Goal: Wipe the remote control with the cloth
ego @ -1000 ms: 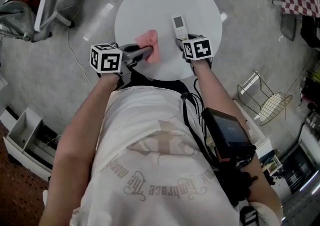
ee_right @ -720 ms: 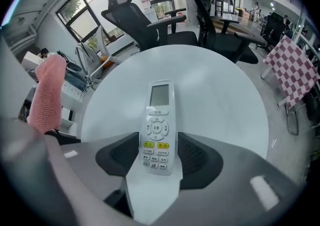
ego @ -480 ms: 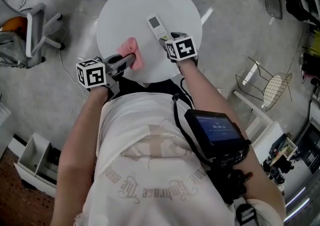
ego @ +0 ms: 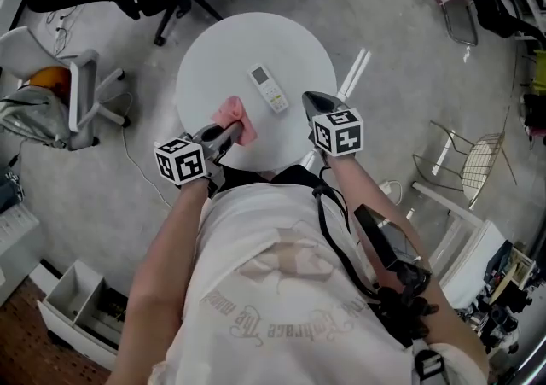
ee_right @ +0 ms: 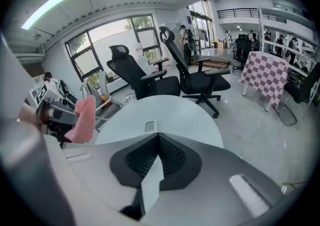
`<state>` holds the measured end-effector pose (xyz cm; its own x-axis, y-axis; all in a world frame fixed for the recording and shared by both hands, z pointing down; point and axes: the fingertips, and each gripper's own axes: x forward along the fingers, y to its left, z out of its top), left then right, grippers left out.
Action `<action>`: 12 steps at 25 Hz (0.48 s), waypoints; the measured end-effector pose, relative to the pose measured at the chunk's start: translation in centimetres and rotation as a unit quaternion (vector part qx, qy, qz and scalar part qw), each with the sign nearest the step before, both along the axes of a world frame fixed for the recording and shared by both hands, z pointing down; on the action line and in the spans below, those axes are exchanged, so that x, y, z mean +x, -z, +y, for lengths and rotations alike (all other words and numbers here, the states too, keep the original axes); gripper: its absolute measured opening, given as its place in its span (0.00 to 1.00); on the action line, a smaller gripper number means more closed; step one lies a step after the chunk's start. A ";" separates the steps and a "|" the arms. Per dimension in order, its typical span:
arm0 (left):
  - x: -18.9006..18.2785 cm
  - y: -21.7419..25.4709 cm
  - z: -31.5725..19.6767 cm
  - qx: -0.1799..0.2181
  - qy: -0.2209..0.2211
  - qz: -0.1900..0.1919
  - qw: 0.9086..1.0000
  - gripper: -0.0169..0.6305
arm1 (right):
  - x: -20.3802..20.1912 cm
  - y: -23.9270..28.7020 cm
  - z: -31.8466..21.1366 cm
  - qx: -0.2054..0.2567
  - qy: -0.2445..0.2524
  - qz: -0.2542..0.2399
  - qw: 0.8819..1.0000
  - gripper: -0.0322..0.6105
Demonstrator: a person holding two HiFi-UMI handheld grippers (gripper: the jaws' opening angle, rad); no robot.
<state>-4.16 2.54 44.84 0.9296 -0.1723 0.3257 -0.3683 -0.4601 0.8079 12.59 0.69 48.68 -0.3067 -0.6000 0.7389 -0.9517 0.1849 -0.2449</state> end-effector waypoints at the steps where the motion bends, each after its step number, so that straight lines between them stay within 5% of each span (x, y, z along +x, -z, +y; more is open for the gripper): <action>1: 0.2 0.4 0.1 0.016 0.004 -0.007 1.000 0.06 | 0.2 0.9 0.2 0.013 0.002 -0.007 1.000 0.06; 12: 2.3 6.2 0.5 0.167 0.045 -0.053 0.984 0.06 | 0.6 8.3 2.6 0.128 0.087 -0.025 0.988 0.06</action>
<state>-1.90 3.08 38.68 0.8695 -0.3657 0.3320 -0.4939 -0.6549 0.5720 13.20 3.32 40.35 -0.4537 -0.6994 0.5523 -0.8880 0.4069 -0.2142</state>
